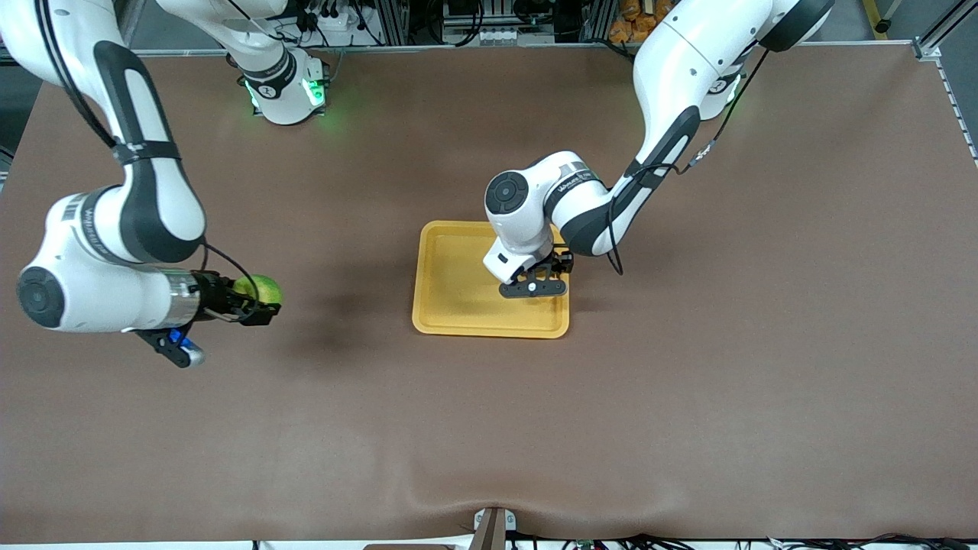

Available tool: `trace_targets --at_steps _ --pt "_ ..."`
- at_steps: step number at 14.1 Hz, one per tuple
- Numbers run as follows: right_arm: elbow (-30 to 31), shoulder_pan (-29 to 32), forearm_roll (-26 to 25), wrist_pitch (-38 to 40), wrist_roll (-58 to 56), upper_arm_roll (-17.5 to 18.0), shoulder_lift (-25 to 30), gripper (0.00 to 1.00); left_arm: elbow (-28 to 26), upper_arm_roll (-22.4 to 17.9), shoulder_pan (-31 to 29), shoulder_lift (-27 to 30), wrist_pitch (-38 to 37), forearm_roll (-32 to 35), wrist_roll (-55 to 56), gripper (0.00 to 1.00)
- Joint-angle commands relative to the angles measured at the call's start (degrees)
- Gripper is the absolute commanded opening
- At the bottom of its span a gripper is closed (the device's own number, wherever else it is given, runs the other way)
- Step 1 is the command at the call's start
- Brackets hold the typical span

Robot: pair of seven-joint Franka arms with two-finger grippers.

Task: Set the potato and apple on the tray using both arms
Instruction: 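Carry the potato to the tray while the right gripper lifts the apple, then release the potato on the tray while the right gripper carries the apple over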

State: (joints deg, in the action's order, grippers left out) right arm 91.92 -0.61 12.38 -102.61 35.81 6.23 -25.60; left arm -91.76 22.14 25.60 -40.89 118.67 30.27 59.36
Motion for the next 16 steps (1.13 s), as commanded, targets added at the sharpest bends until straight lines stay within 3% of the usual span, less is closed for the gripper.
trace_targets --at_steps 1,8,16 --pt "3.4 -4.2 1.2 -3.3 5.9 -0.6 2.6 0.0 0.5 -0.3 0.3 0.3 -1.2 0.4 -0.1 1.0" --pt "5.4 -10.9 1.2 -10.5 15.4 -0.6 1.6 0.0 0.7 -0.3 -0.7 3.4 -2.4 -0.2 -0.6 1.0" --pt "5.4 -20.2 1.2 -19.7 28.6 -0.7 -2.9 0.0 0.1 0.5 -11.9 13.2 -2.4 -3.3 -1.2 1.0"
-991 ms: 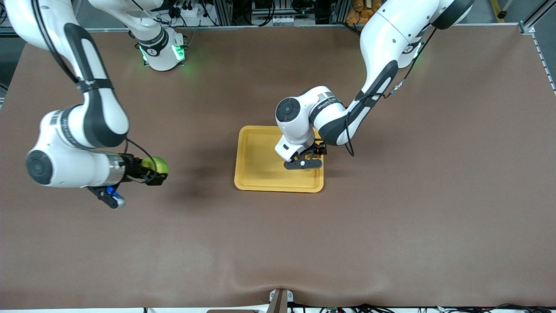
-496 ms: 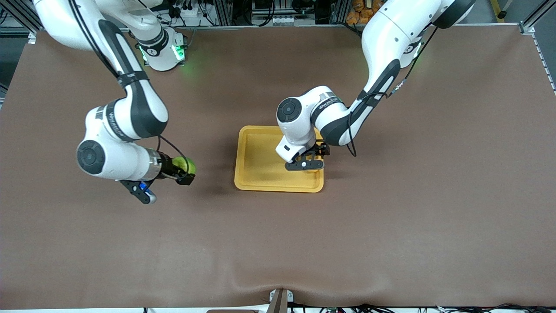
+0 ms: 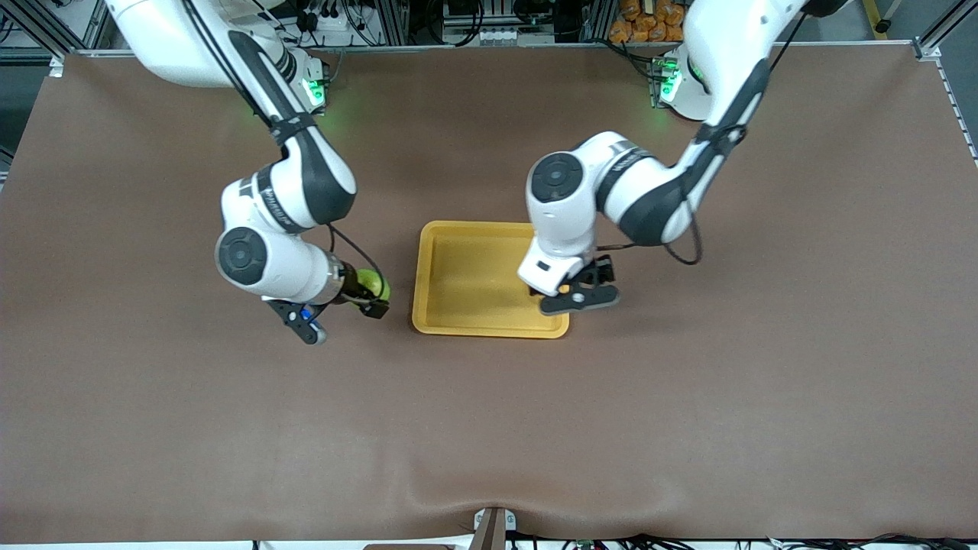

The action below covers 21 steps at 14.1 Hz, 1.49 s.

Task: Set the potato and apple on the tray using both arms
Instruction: 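Release the potato on the tray while the right gripper carries the apple over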

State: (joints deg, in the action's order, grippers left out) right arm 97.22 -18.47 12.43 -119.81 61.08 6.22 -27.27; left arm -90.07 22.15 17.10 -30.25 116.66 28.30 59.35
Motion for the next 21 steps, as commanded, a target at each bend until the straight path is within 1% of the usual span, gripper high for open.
trace_targets --at_steps 1,3,6,8,10,12,13,15,16,17,18,19,21 --pt "0.1 -3.5 1.0 -3.8 4.9 -0.7 -2.2 0.0 -1.8 0.5 -4.9 3.3 -0.4 -1.4 -1.9 1.0" --pt "0.0 -5.2 0.9 -5.0 7.0 -0.8 -3.7 0.0 -1.7 0.5 -7.0 4.5 -0.4 -2.6 -4.0 1.0" --pt "-0.1 -6.5 0.8 -5.5 9.5 -0.8 -5.1 0.0 -1.8 0.5 -10.5 6.3 -0.5 -5.7 -10.4 1.0" --pt "-0.1 -8.2 0.7 -8.3 11.9 -0.8 -6.8 0.0 -1.6 0.5 -13.0 8.4 -2.9 -8.1 -15.5 1.0" --pt "-0.1 -10.0 0.5 -11.2 14.1 -0.9 -8.8 0.0 -1.6 0.5 -15.6 11.1 -5.0 -12.4 -22.7 1.0" --pt "0.0 -10.9 0.4 -11.9 14.5 -0.9 -9.5 0.01 -1.5 0.4 -18.0 13.1 -7.0 -13.4 -27.9 1.0" --pt "0.0 -11.4 0.4 -11.9 14.9 -1.1 -9.6 0.06 -1.5 0.4 -19.0 14.3 -8.2 -13.5 -29.2 1.0" --pt "0.1 -11.8 0.2 -11.6 17.3 -1.1 -9.7 0.21 -1.6 0.4 -20.1 15.7 -9.0 -14.8 -31.1 1.0" --pt "0.2 -11.9 0.1 -11.6 17.3 -1.2 -9.7 0.36 -1.9 0.3 -20.2 16.4 -9.0 -15.5 -32.4 1.0" --pt "0.5 -11.9 0.1 -11.7 17.5 -1.2 -10.5 0.58 -2.1 -0.2 -20.3 17.8 -10.0 -15.7 -33.8 1.0" --pt "0.5 -12.0 0.1 -11.7 18.9 -1.2 -11.0 0.83 -2.0 -0.6 -20.3 18.2 -11.7 -15.8 -35.3 1.0" --pt "0.4 -11.9 0.1 -11.7 21.7 -1.2 -11.6 1.0 -2.1 -2.5 -19.7 19.7 -12.4 -16.2 -37.3 1.0" --pt "0.2 -11.9 -0.6 -11.4 22.3 -1.2 -11.6 1.0 -2.7 -7.9 -16.9 21.8 -14.3 -20.6 -42.4 1.0"
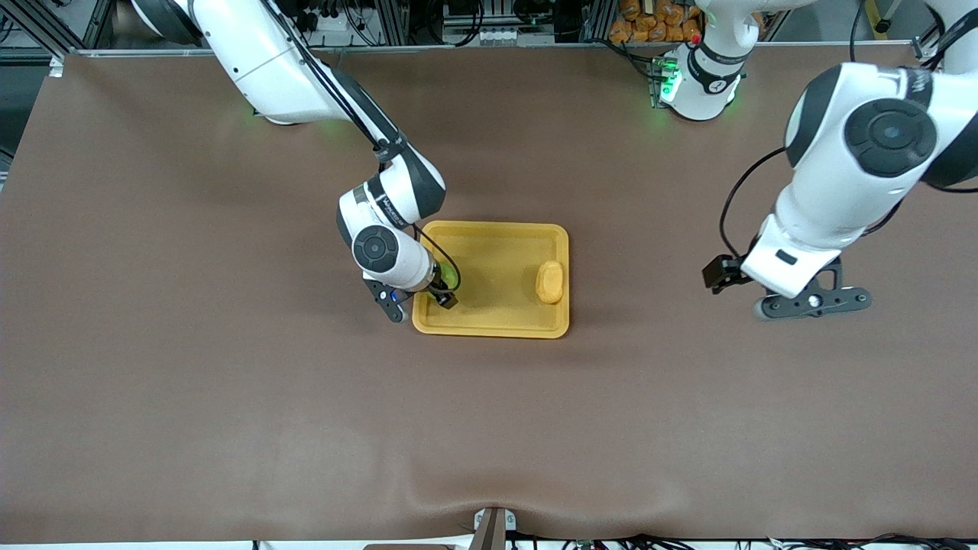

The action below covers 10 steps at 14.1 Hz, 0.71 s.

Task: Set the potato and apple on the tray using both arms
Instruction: 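Lower the apple onto the tray and open the right gripper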

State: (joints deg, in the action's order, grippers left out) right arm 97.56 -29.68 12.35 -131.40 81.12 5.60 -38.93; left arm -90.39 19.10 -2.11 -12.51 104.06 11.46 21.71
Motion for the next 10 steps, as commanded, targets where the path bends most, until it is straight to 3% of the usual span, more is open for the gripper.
trace_targets --at_steps 1,3,5,8,10 --pt "-0.4 -0.4 -0.8 0.4 2.3 -0.6 0.2 1.0 -3.4 -8.6 4.6 5.7 -2.4 -4.9 -7.2 1.0" --pt "-1.3 0.3 -0.8 1.0 1.9 -0.5 0.5 1.0 -7.0 -13.0 7.5 9.8 -2.9 -6.8 -11.4 1.0" --pt "-3.9 0.5 -0.7 5.0 1.9 -0.6 0.8 1.0 -9.6 -14.4 7.9 12.2 -2.9 -7.2 -14.4 1.0" --pt "-9.2 3.1 -0.8 14.5 0.6 -0.7 1.0 1.0 -9.1 -15.0 6.3 12.7 -4.0 -7.8 -19.6 1.0" --pt "-11.2 4.5 -1.0 15.5 -2.2 -1.3 1.6 1.0 -7.4 -14.9 4.7 13.2 -7.4 -8.2 -21.7 1.0"
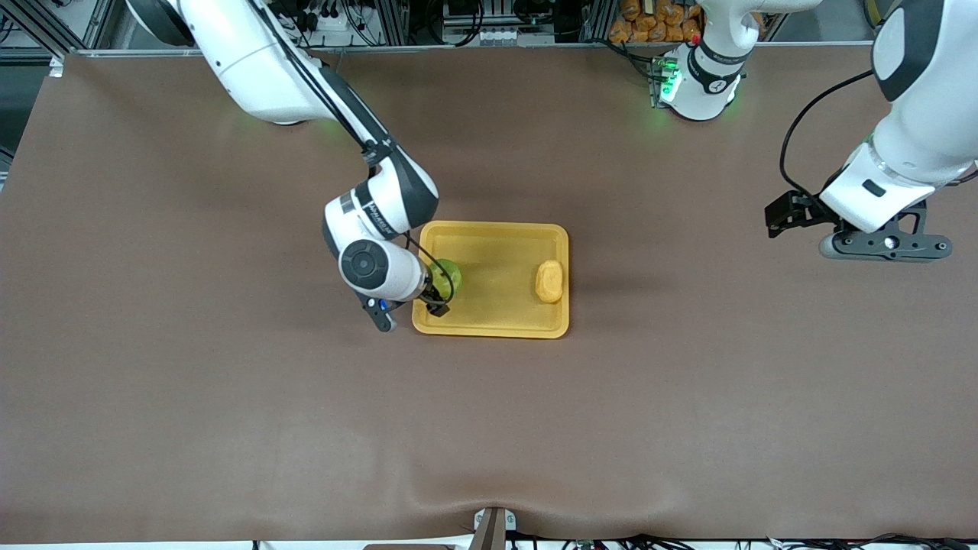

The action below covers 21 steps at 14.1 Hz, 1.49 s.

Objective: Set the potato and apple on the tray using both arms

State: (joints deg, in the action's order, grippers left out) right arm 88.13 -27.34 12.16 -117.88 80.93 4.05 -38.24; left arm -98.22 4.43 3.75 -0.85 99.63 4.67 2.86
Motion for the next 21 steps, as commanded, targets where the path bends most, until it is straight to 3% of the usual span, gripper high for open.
trace_targets --at_steps 1,3,6,9,16,18,21 --pt "-3.1 3.4 -1.0 2.0 -2.6 0.2 1.1 1.0 0.8 -0.4 -1.3 2.3 -4.6 -1.6 -3.7 1.0" --pt "-6.5 6.9 -1.0 2.4 -4.2 0.3 1.2 1.0 0.7 -0.9 -1.4 3.7 -6.2 -2.3 -4.8 1.0" --pt "-12.6 11.7 -1.0 8.9 -4.9 0.3 1.1 1.0 2.1 -0.9 -2.1 4.2 -9.2 -2.9 -4.7 1.0" --pt "-15.0 15.5 -1.0 11.3 -6.9 0.3 1.4 1.0 2.5 -0.9 -2.4 4.5 -10.5 -4.0 -4.1 1.0" --pt "-15.8 23.4 -1.0 18.8 -28.4 0.2 5.9 1.0 3.4 -0.6 -2.8 5.2 -11.7 -4.0 -3.8 1.0" --pt "-15.5 24.8 -2.2 19.5 -37.0 0.1 8.3 1.0 4.5 -0.5 -2.8 5.2 -12.8 -3.3 -4.0 1.0" --pt "-15.4 27.6 -5.1 26.7 -48.7 0.1 11.9 1.0 4.9 -0.5 -2.8 5.3 -14.1 -3.0 -4.0 1.0"
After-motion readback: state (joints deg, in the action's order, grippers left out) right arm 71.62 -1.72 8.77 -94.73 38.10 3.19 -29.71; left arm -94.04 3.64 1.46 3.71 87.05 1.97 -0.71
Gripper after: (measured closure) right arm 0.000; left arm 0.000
